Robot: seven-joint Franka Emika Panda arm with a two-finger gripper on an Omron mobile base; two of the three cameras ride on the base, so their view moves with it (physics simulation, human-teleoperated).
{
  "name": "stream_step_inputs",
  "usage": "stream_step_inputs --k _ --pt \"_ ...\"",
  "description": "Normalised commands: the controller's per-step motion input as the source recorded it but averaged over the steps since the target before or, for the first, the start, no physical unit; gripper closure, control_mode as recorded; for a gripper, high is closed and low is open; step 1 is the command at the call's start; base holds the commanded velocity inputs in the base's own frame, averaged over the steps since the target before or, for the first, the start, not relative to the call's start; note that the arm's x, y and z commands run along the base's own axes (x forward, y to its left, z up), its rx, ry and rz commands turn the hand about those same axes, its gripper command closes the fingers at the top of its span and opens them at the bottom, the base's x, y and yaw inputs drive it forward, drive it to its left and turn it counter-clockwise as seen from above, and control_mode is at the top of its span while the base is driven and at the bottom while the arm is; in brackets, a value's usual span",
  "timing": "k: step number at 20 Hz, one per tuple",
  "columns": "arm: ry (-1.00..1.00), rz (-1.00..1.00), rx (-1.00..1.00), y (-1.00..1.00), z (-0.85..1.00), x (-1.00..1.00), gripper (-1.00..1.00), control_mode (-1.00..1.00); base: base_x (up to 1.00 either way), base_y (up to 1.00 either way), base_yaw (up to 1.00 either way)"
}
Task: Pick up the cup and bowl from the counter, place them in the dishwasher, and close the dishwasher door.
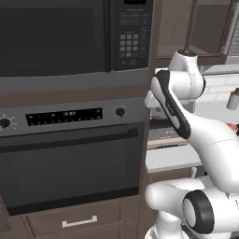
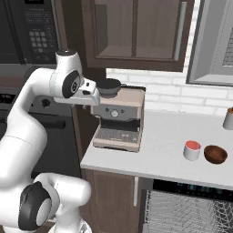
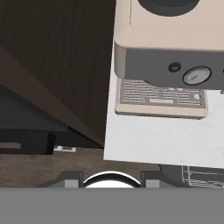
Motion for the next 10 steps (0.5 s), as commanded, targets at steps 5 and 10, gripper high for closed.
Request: stream_step_inputs --k 5,10 --pt "0.0 0.0 0.0 0.0 0.0 0.0 -1.0 1.0 0.0 0.0 0.0" --pt "0.0 0.0 0.0 0.0 0.0 0.0 -1.0 1.0 -0.08 0.0 -0.07"
